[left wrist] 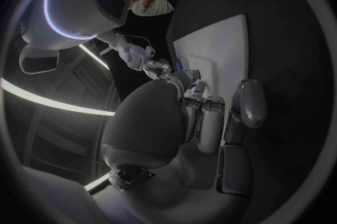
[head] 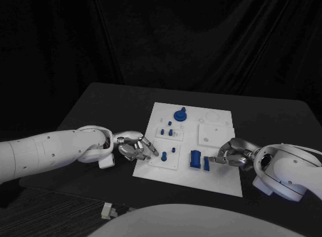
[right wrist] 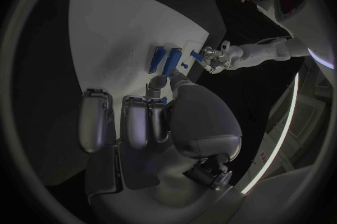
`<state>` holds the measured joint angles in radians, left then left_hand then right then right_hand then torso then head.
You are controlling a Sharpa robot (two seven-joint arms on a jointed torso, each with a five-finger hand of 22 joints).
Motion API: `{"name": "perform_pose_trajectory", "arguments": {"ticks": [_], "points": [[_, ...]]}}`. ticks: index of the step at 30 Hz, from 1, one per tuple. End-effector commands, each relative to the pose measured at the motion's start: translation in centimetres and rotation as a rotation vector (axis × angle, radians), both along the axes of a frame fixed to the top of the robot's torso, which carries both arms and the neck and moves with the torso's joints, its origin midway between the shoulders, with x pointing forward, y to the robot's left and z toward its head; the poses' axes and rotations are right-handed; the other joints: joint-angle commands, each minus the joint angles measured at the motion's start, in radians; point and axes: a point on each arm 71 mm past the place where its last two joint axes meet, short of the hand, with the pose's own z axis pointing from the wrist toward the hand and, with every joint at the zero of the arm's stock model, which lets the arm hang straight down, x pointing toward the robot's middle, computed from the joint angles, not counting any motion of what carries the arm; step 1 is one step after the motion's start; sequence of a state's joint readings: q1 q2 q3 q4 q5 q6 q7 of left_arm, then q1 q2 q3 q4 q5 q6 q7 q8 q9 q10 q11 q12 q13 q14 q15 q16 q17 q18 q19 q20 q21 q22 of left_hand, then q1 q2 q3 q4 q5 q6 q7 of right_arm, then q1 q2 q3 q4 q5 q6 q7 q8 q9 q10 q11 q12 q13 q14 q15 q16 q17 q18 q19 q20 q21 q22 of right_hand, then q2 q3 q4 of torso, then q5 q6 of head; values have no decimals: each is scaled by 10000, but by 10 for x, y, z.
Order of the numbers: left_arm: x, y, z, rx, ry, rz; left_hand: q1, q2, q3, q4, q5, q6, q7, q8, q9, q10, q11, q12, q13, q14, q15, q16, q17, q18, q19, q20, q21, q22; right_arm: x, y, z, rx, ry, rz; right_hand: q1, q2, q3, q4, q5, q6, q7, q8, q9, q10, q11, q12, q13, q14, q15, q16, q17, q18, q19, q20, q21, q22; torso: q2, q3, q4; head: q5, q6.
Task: Assemble the parts on the task board
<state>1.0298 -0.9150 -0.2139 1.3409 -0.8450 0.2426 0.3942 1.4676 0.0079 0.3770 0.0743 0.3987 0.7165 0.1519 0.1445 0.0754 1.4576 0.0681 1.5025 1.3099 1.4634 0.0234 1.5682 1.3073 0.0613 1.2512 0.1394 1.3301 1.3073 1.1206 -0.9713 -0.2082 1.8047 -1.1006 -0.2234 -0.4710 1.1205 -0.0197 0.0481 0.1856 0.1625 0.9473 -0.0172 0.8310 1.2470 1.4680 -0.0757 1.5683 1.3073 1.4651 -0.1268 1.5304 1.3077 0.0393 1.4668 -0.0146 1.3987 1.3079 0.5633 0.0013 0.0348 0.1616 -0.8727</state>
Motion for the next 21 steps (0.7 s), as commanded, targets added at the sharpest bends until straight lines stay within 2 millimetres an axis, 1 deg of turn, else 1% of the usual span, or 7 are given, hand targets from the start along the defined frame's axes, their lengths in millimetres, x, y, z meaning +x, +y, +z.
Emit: {"name": "perform_pose_trajectory", "arguments": {"ticks": [1, 2, 3, 4, 8, 14, 21], "points": [[-1, -2, 0, -139, 52, -72, -113, 20, 67, -9, 51, 45, 38, 55, 3, -10, 33, -45, 1784, 1074, 60, 26, 2635, 168, -64, 1, -63, 1586, -2, 3, 5, -732, -1425, 1558, 307, -101, -103, -90, -634, 416, -20, 690, 444, 1028, -92, 25, 2635, 864, -89, 63, 1553, -19, 477, -68, 75, 2138, 3, 0, -1, -12, 1], [-1, -2, 0, -141, 53, -78, -113, 20, 67, -9, 51, 45, 38, 55, 3, -10, 33, -45, 1784, 1074, 60, 26, 2635, 168, -64, 1, -63, 1586, -3, 2, 3, -872, -1463, 1671, 332, -118, -119, -90, -683, 475, -23, 781, 500, 1028, -93, 25, 2635, 863, -91, 62, 1549, -21, 480, -68, 85, 2141, 3, 0, -2, -20, 1], [-1, -2, 0, -144, 54, -82, -113, 20, 67, -9, 51, 45, 38, 55, 3, -10, 33, -45, 1784, 1074, 60, 26, 2635, 168, -64, 1, -63, 1586, -4, 2, 2, -968, -1479, 1740, 389, -153, -148, -89, -802, 636, -29, 1011, 632, 1028, -99, 25, 2635, 865, -94, 66, 1560, -19, 476, -71, 78, 2138, 5, 0, -1, -31, 1], [-1, -2, 0, -145, 55, -84, -113, 20, 67, -9, 51, 45, 38, 55, 3, -10, 33, -45, 1784, 1074, 60, 26, 2635, 168, -64, 1, -63, 1586, -4, 2, 2, -1012, -1484, 1768, 389, -153, -148, -89, -802, 636, -29, 1011, 632, 1028, -99, 25, 2635, 865, -94, 66, 1560, -19, 476, -71, 78, 2138, 7, 0, -3, -31, 1], [-1, -3, 0, -150, 59, -94, -130, 22, 80, -10, 54, 70, 50, 65, 6, -5, 42, -41, 1789, 1074, 67, 26, 2635, 171, -74, 7, -72, 1582, -6, 1, -3, -1293, -1456, 1944, 458, -206, -204, -48, -993, 922, -44, 1413, 867, 1028, -110, 25, 2635, 866, -102, 70, 1573, -22, 477, -76, 89, 2141, 4, 1, 0, -26, 1], [-1, -3, 0, -151, 65, -96, -130, 22, 80, -10, 54, 70, 50, 65, 6, -5, 42, -41, 1789, 1074, 67, 26, 2635, 171, -74, 7, -72, 1582, -7, 1, -9, -1605, -1309, 2072, 548, -286, -250, -40, -1060, 1404, -65, 2020, 1170, 1028, -125, 25, 2635, 873, -114, 84, 1613, -22, 476, -85, 93, 2142, 5, 1, 1, -17, 1], [-1, -2, 0, -154, 62, -89, -132, 28, 88, -11, 57, 80, 53, 69, 8, -23, 44, -53, 1776, 1074, 69, 26, 2635, 173, -84, 10, -80, 1579, -10, 4, -16, -1742, -1107, 2174, 537, -350, -317, 56, -1100, 1634, -86, 2357, 1374, 1028, -143, 25, 2635, 871, -129, 84, 1609, -14, 462, -99, 61, 2131, 3, 0, 2, 6, 1]]}}
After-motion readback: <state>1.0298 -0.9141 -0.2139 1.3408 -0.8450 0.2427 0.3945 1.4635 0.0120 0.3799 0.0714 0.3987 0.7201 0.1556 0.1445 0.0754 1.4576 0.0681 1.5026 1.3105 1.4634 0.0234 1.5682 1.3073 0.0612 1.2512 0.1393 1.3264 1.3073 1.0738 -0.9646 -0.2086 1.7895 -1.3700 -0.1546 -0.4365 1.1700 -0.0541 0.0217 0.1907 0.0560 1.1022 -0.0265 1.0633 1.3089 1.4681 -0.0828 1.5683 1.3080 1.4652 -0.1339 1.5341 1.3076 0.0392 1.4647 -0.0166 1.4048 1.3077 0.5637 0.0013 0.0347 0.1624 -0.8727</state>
